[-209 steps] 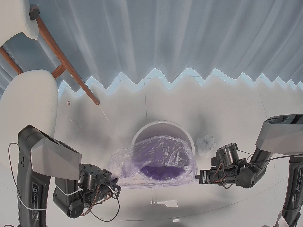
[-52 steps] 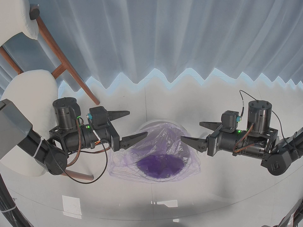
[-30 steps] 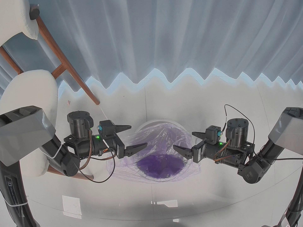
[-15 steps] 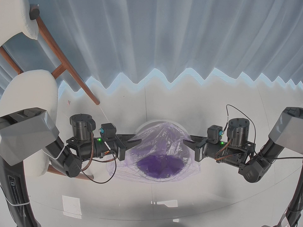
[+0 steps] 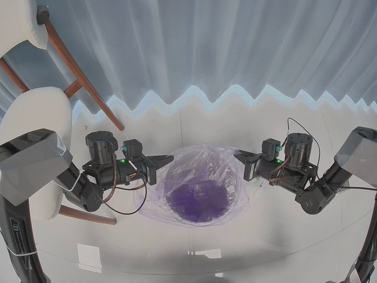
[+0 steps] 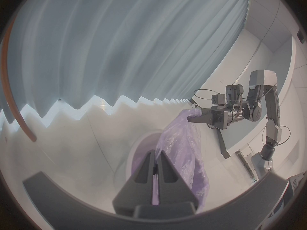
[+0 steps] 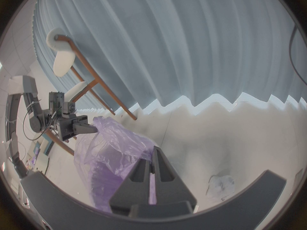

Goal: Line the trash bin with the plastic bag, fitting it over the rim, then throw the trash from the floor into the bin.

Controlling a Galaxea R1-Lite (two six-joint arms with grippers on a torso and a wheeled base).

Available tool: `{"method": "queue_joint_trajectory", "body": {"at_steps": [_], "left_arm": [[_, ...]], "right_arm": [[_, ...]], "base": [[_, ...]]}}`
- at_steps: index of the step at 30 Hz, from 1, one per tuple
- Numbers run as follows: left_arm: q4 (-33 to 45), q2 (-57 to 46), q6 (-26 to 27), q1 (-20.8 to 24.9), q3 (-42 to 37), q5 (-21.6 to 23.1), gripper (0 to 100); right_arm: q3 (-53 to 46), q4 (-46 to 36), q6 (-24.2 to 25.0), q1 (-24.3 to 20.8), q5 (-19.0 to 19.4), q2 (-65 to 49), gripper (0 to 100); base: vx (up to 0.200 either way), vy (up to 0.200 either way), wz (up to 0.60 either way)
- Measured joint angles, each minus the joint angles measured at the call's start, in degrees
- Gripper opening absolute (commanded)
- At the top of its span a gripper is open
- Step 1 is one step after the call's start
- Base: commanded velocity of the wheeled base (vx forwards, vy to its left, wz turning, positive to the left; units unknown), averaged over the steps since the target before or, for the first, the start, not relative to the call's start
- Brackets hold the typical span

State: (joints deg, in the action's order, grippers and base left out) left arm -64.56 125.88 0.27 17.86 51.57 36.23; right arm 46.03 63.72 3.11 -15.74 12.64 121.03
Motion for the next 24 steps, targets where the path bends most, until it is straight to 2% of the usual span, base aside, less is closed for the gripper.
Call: {"method": "queue_joint_trajectory", "body": {"at_steps": [7,11,14,24], "left_arm": [[0.5,2.6,-2.3,-1.3,6.0,-1.4,0],[0.6,4.1,-9.4,-1.6,9.1,-2.9,0],[0.5,4.9,-12.4,-1.6,11.1,-3.7,0],[0.0,10.1,-13.2,-1.7,17.1,-6.3,0]], "right_arm": [[6.9,0.0,3.7,1.9,-0.5,2.7,0],[10.8,0.1,6.0,2.9,-0.6,5.0,0],[13.6,0.3,7.7,3.6,-0.6,6.7,0],[20.5,3.1,10.1,4.9,-1.0,13.5,0]], "base": [[0.000,0.000,0.00],[0.000,0.000,0.00],[0.000,0.000,0.00],[0.000,0.000,0.00]]}}
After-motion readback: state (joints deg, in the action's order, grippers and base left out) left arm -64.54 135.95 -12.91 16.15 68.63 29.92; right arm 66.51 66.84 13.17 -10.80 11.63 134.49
